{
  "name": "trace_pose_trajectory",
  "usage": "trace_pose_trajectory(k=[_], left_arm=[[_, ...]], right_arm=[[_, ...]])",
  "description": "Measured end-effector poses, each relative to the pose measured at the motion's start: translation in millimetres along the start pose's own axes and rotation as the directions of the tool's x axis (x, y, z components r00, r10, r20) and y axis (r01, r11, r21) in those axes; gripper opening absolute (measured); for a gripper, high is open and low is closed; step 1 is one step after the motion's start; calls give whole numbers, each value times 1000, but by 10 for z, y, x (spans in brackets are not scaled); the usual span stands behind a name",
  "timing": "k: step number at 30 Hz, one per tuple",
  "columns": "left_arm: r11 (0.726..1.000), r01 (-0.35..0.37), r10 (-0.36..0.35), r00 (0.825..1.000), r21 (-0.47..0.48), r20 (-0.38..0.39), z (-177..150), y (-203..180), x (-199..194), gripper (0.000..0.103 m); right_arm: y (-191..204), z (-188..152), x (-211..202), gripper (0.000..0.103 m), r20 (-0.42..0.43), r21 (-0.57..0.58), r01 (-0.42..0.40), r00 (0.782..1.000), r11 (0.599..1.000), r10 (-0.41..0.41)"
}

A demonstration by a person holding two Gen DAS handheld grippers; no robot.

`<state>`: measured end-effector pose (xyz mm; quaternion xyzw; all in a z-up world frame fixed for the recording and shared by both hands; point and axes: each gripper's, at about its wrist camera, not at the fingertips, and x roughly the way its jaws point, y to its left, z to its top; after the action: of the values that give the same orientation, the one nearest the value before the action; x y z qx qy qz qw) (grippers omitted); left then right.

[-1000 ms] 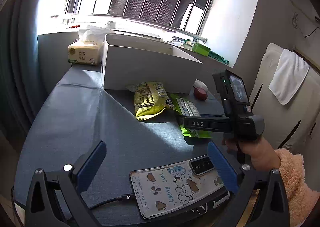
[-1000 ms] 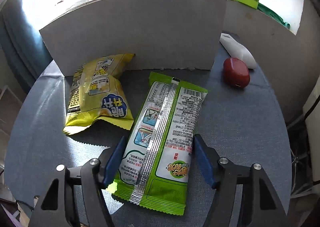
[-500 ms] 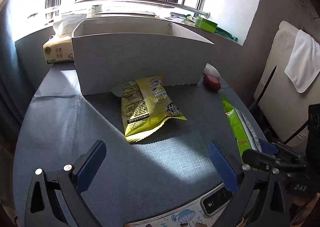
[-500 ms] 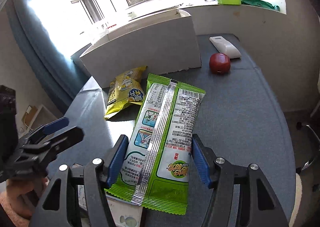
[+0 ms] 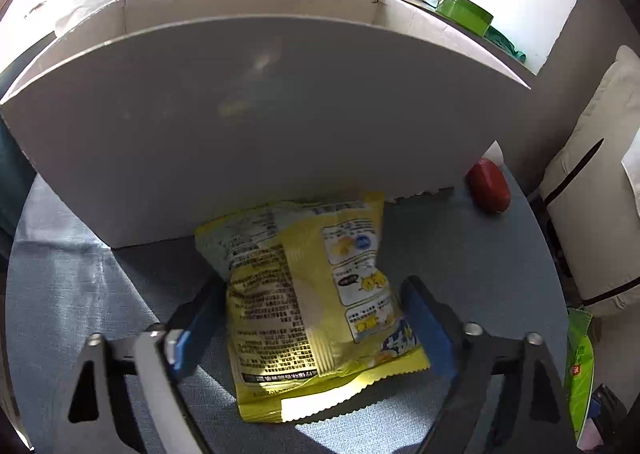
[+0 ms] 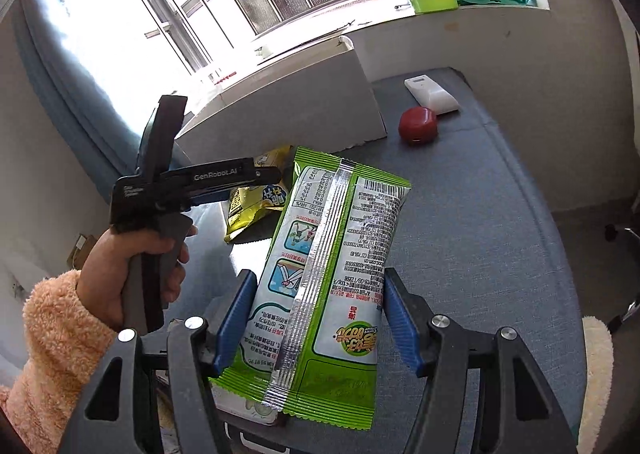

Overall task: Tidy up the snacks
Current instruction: 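Grasp the green-and-white packet with the right tool while the left tool grasps the yellow chip bag, then lower both packets into the white box and open both tools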

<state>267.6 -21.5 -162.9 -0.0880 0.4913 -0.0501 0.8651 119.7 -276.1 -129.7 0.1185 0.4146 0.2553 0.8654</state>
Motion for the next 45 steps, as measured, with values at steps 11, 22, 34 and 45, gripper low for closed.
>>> trace_pose_trajectory(k=[11, 22, 34, 45], left_arm=[[984, 63, -97, 974, 168, 203, -420, -143, -1007, 54], [988, 41, -100, 909, 151, 405, -37, 126, -1822, 54], [999, 0, -13, 944, 40, 331, 1284, 482, -1164, 55], [996, -46, 25, 958, 70, 286, 1273, 434, -1028, 103]], right_arm=[[19, 14, 28, 68, 12, 17, -19, 1000, 1000, 18], [467, 841, 74, 68, 91, -153, -51, 994, 987, 65], [594, 2479, 1007, 68, 16, -158, -27, 999, 987, 30], [347, 2594, 1392, 103, -31, -91, 32, 999, 995, -35]])
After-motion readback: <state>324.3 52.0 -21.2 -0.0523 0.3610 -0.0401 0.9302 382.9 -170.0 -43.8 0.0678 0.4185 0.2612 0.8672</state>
